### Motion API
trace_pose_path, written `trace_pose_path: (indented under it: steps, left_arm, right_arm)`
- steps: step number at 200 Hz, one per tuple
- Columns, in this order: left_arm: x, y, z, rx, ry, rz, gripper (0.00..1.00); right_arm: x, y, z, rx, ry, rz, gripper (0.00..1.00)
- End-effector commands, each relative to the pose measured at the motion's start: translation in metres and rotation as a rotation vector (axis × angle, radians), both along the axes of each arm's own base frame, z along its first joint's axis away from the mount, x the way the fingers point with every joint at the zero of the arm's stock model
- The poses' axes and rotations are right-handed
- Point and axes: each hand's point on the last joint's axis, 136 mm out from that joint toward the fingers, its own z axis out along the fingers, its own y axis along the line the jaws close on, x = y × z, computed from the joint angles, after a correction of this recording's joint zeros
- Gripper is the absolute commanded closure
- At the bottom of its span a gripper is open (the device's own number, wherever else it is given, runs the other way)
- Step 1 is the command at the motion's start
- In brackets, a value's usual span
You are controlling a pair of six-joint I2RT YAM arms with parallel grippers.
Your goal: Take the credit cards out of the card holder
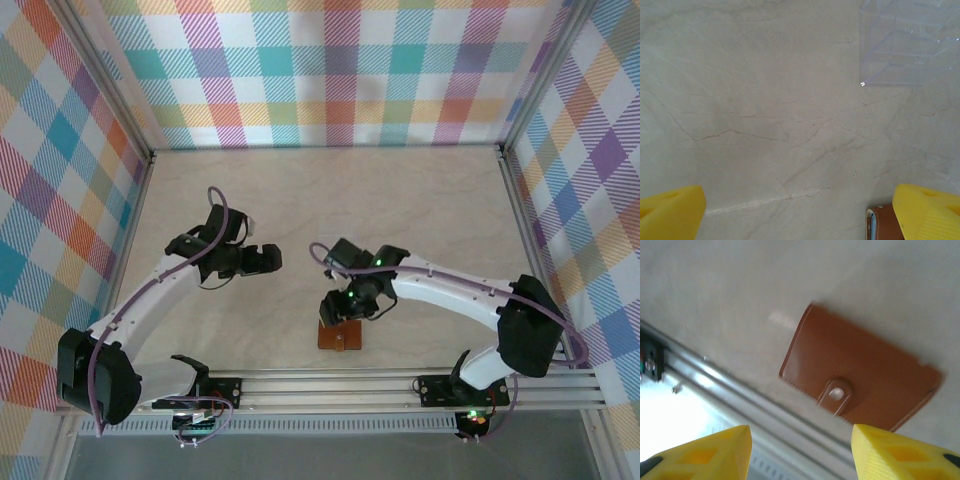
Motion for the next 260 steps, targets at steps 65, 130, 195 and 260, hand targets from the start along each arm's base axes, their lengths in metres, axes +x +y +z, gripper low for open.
trace_pose_path:
  steps: [65,130,195,260]
  left_arm:
    - [0.007,-0.007,-0.001,-0.035,-0.020,0.023,0.04]
    - [0.006,-0.001,-0.005,0.000,-0.009,0.041,0.03]
    - [0.004,-0.002,-0.001,-0.023,-0.022,0.062,0.03]
    - [0.003,0.000,-0.008,0.003,-0.008,0.057,0.03]
  right_arm:
    - [-0.069,0.014,-0.042,0.010,0.231,-0.007,0.32]
    - [-0.053,0.000,-0.069,-0.118,0.191,-0.078,0.14]
    - [0.000,-0.004,-0.069,-0.117,0.103,-0.197,0.10]
    - [0.031,0.007,-0.072,-0.166,0.054,-0.251,0.09]
